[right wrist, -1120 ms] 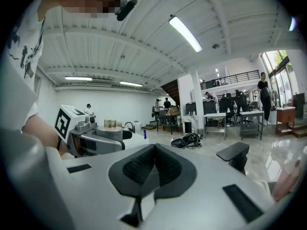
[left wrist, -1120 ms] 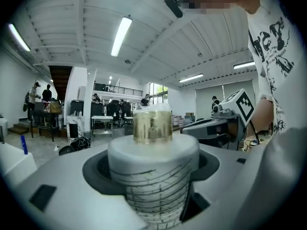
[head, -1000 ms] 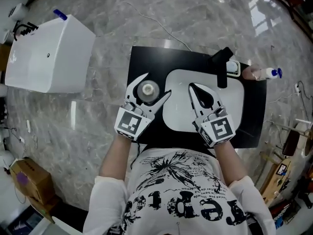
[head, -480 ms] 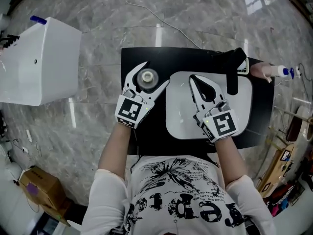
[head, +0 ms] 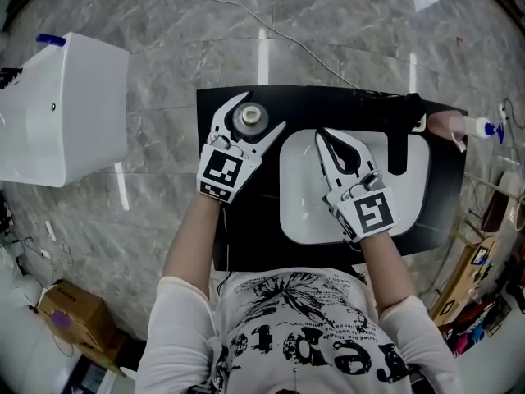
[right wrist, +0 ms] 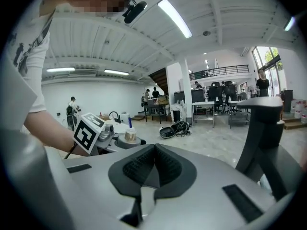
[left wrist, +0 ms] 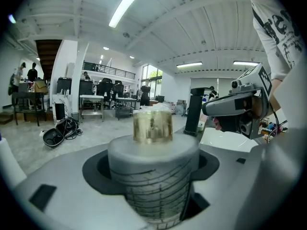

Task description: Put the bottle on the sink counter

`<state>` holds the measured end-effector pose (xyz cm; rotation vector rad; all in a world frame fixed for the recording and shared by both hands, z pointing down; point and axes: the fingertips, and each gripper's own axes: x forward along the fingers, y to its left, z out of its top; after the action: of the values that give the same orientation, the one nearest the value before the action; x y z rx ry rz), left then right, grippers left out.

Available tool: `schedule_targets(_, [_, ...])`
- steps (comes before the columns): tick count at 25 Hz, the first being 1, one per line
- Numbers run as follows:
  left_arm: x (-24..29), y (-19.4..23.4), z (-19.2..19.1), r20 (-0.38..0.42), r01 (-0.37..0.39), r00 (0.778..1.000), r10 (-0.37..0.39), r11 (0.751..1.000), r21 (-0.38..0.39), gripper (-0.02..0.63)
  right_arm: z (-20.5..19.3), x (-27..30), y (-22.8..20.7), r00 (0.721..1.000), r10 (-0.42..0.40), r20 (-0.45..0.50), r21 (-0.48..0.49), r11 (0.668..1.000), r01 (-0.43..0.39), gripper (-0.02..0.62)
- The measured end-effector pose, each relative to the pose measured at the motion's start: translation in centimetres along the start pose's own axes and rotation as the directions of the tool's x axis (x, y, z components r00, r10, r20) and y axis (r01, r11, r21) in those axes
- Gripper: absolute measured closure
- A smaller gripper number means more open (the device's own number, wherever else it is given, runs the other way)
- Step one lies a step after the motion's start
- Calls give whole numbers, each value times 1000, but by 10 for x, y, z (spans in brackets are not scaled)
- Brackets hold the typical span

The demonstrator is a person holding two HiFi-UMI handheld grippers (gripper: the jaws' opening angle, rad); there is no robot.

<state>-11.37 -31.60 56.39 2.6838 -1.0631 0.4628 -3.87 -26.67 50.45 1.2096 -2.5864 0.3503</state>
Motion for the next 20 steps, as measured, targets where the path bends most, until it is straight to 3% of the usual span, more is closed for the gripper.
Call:
schedule_targets(4, [7, 5, -1, -11, -11, 1000, 11, 1000, 0, 256, -3, 8, -9, 1000, -9, 4, 14, 1000, 9, 580])
schedule_targets(10, [20, 2, -12, -125, -29, 992, 36, 998, 53, 256, -3, 12, -13, 1000, -5, 6, 18, 1000, 5, 580])
schedule_targets(20, [17, 3, -16, -154, -51, 987, 53, 999, 20, 256, -2, 4, -17, 1000, -17, 4, 51, 999, 17, 580])
